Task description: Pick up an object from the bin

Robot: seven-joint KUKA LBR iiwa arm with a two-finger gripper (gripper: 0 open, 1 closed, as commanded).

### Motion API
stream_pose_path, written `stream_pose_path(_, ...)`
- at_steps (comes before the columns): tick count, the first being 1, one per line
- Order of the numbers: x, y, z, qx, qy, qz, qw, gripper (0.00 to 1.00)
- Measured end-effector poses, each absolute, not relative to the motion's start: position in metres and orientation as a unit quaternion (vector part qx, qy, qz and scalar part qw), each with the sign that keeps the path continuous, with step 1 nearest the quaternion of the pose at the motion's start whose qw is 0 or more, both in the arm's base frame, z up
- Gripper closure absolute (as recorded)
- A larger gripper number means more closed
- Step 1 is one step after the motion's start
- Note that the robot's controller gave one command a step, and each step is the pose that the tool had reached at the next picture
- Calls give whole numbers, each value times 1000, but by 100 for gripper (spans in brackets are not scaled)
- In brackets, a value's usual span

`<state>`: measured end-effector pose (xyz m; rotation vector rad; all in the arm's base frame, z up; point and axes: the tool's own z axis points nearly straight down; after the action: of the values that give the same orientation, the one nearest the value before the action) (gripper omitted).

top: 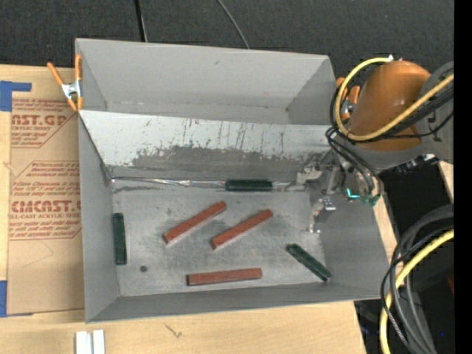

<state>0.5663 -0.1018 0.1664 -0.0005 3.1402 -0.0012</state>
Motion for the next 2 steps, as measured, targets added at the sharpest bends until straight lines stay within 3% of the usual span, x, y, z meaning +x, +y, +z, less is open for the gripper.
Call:
stream_pose_path(1, 558, -64, 76, -55, 998, -1, 5, 100)
stream_pose_path(2, 558, -64, 76, -55, 998, -1, 5, 100)
